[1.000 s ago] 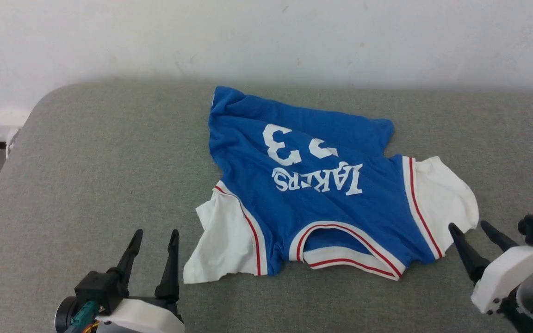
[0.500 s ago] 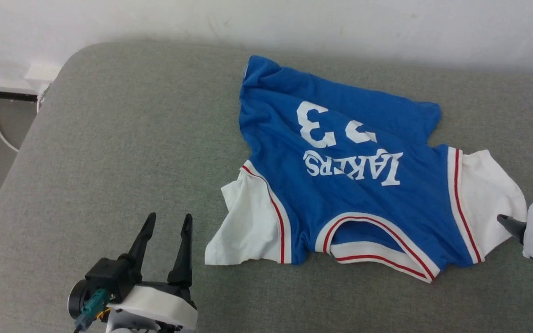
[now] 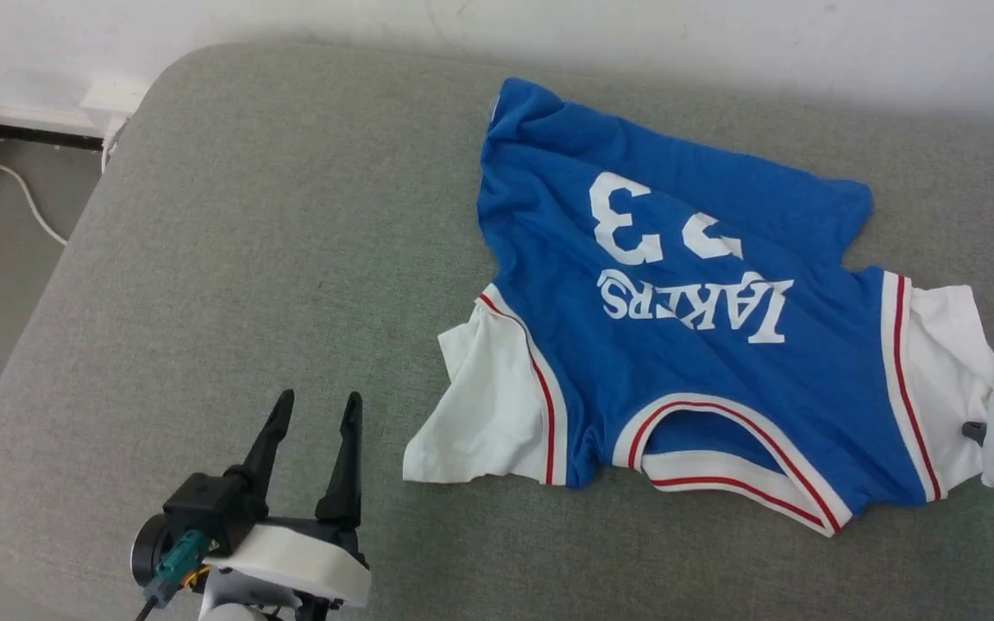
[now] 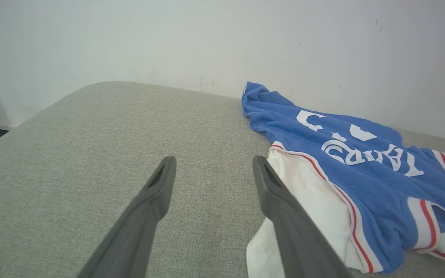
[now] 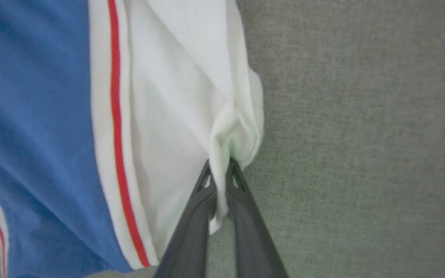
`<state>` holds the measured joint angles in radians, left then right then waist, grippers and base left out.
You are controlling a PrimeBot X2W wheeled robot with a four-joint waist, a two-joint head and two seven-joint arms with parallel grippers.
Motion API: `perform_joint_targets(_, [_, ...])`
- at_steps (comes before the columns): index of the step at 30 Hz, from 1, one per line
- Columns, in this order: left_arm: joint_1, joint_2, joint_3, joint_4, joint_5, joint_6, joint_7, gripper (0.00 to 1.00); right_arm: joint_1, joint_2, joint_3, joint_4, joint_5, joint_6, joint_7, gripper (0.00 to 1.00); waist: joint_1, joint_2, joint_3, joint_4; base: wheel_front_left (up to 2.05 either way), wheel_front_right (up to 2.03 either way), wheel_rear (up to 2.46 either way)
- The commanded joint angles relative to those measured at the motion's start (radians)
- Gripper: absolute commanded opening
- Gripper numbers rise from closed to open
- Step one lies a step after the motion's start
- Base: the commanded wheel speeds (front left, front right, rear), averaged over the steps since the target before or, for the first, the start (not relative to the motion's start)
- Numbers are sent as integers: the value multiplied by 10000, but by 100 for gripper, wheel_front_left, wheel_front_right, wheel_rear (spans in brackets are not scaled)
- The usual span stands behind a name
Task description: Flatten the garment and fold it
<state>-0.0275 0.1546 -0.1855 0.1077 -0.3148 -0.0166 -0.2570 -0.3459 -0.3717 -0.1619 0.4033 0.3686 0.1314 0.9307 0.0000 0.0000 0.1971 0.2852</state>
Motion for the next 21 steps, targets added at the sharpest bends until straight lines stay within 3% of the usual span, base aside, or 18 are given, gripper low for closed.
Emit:
perform_joint_targets(1, [-28, -33, 75, 59, 79, -65, -47, 100, 286, 139, 20, 207, -37, -7, -27, 0, 0, 0, -198, -178, 0, 0, 0])
perform_joint_targets(14, [153, 33, 203, 278, 98, -204, -47, 100, 1573, -542, -821, -580, -124, -7, 35, 0, 0, 0, -804, -1023, 0, 0, 0])
perform_joint_targets(16, [156, 24, 199, 308, 84, -226, -47, 100, 1613, -451, -800, -824, -38, -7, -537, 100, 0, 0, -828, -1100, 0, 0, 0])
perform_joint_targets(21, [224, 104, 178, 405, 43, -275, -38, 100, 1637, -287, -368, -1494, 264, -7, -2374, 100, 0, 0, -917, -1338, 0, 0, 0])
